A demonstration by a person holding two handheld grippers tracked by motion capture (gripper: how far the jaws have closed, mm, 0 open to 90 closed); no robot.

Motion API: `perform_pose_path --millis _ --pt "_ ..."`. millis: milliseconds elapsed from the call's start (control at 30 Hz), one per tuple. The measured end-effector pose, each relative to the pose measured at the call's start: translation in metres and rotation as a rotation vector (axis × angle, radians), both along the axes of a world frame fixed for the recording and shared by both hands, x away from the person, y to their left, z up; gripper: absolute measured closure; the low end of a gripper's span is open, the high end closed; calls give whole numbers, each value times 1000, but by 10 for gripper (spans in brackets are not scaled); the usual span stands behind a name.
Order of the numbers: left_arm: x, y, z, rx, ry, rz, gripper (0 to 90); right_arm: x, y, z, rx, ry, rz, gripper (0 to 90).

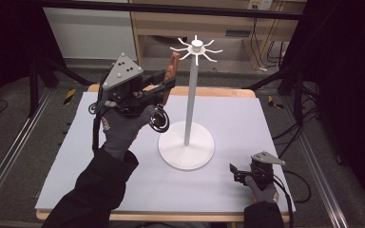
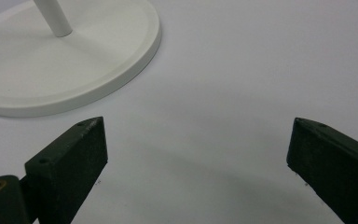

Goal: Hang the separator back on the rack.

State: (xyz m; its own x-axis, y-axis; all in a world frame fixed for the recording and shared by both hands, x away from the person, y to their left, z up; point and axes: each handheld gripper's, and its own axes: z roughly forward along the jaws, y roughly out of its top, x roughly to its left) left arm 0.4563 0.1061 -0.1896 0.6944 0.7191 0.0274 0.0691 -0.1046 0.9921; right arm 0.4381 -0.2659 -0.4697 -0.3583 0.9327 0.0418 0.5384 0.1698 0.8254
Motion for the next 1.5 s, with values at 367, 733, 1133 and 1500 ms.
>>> perform_pose_path --millis 367,733,1133,1500 --pt "7 -5 -4 1 10 12 677 0 0 1 9 6 -1 54" --pt "11 -7 -3 6 15 17 677 0 -1 1 10 8 -2 54" --pt "19 -13 -7 5 31 20 677 0 -1 1 11 9 -3 54" --pt "22 -18 -10 4 36 15 676 0 -1 0 8 4 -5 54"
